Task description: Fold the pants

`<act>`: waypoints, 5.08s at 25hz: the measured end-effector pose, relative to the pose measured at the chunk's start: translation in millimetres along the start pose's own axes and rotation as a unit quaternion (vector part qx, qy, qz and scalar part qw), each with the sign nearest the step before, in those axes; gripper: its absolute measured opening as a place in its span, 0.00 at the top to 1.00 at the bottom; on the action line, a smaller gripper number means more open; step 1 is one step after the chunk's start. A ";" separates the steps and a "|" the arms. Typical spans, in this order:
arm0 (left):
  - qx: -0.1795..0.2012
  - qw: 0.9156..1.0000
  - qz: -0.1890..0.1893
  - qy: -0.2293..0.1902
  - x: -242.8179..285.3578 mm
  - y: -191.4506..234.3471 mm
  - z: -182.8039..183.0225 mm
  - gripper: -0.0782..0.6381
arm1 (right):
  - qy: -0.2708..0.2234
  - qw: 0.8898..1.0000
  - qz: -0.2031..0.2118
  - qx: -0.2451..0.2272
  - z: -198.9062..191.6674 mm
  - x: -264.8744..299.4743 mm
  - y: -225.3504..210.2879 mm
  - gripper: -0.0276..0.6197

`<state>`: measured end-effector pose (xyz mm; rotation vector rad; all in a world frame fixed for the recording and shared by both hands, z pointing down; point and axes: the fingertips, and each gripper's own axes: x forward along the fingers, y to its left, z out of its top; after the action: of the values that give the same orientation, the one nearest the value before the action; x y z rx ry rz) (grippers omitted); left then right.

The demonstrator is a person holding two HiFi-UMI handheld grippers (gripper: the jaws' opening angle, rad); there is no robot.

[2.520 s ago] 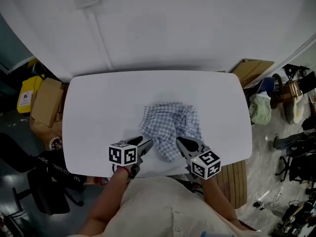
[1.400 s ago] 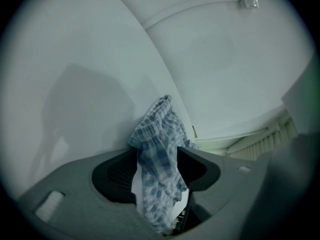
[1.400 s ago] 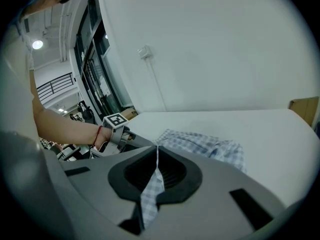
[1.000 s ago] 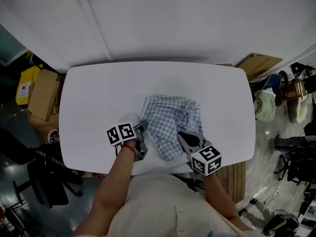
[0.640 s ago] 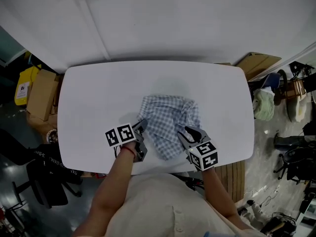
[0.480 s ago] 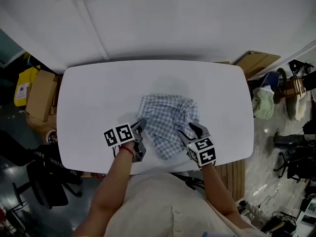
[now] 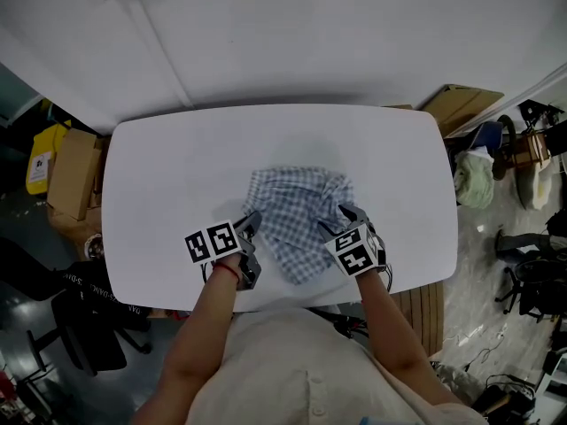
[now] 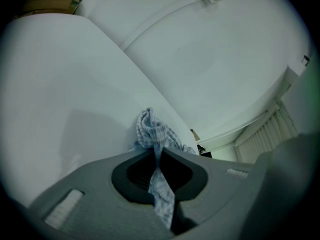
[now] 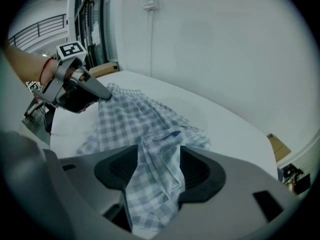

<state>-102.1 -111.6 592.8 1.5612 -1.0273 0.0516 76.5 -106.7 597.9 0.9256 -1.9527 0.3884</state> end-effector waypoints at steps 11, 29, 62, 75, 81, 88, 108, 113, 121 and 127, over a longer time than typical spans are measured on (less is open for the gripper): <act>0.017 1.000 0.004 0.006 0.1 -2.0 0.4 0.84 | 0.065 0.992 -0.032 -0.108 -6.3 30.0 1.2 0.57; 0.063 0.998 0.021 0.012 -1.9 -1.3 3.9 0.85 | 0.009 0.995 0.058 0.083 2.9 15.5 -10.8 0.81; 0.149 0.979 0.128 -0.054 -165.3 63.5 59.5 0.85 | 0.159 0.985 0.001 -0.059 -27.1 30.6 -15.0 0.89; 0.134 0.981 0.127 -0.054 -194.8 84.3 47.3 0.85 | 0.032 0.997 0.040 -0.061 61.3 -21.0 21.2 0.62; 0.131 0.981 0.126 -0.065 -214.1 91.0 45.4 0.85 | -0.029 0.990 0.097 -0.099 114.7 -43.1 72.7 0.61; 0.111 0.979 0.150 -0.080 -249.3 112.0 35.0 0.85 | -0.032 0.952 0.232 -0.195 149.3 -27.9 169.7 0.64; 0.014 0.952 0.282 -0.115 -377.2 244.4 -20.5 0.85 | -0.034 0.911 0.298 -0.283 202.1 -0.1 297.6 0.67; -0.006 0.946 0.300 -0.126 -388.4 274.7 -20.7 0.85 | -0.040 0.925 0.273 -0.259 209.8 8.1 285.8 0.67; 0.023 0.941 0.312 -0.128 -388.2 286.7 30.9 0.85 | -0.045 0.940 0.250 -0.230 209.7 10.1 270.3 0.67; 0.001 0.947 0.307 -0.098 -381.2 291.5 0.8 0.85 | -0.042 0.936 0.260 -0.235 201.3 7.2 281.9 0.66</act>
<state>-515.1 132.1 607.9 1.2106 -1.6431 0.3304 -255.1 -40.4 522.3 0.1116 -2.2212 0.1598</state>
